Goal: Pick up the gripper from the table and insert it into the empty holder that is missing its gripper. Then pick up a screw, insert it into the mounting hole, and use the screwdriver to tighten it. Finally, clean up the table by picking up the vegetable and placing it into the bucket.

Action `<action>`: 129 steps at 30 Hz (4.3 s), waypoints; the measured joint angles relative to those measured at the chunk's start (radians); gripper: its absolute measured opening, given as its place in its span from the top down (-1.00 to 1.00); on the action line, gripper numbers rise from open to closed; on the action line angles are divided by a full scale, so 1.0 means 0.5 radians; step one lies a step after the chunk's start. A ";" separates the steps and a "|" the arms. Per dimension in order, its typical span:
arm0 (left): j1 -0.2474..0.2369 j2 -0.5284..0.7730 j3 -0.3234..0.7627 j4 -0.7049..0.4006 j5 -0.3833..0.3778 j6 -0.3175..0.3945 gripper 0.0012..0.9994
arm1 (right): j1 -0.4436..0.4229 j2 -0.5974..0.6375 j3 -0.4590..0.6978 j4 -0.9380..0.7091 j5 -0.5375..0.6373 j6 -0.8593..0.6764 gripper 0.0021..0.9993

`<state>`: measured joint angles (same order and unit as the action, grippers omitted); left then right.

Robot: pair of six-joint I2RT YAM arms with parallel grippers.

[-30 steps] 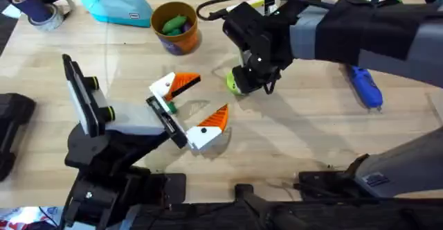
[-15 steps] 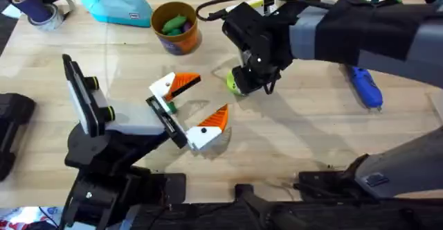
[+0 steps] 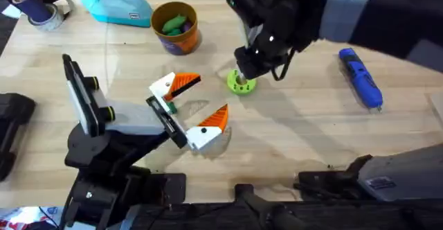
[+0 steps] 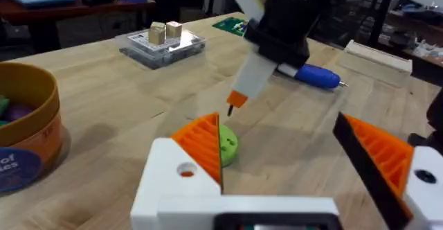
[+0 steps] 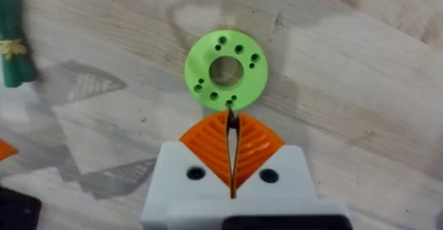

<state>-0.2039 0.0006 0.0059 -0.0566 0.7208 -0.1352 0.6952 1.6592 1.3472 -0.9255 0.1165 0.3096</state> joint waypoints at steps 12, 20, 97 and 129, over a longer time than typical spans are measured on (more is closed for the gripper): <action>0.000 0.000 0.000 0.000 -0.001 -0.001 -0.98 | 0.005 0.002 0.629 -0.296 -0.204 -0.122 0.99; 0.000 0.000 0.000 0.000 -0.001 -0.001 -0.98 | 0.207 0.050 0.897 -0.309 -0.507 -0.219 0.99; 0.000 0.000 0.000 -0.004 -0.001 -0.001 -0.98 | 0.569 0.298 0.962 -0.228 -0.589 -0.636 0.99; 0.002 0.002 0.000 -0.006 -0.020 -0.044 -0.98 | 0.571 0.377 0.973 -0.165 -0.596 -0.636 0.99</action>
<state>-0.2031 0.0017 0.0059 -0.0597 0.7109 -0.1574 0.9810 1.8477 1.8336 -1.0082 -0.1812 -0.0082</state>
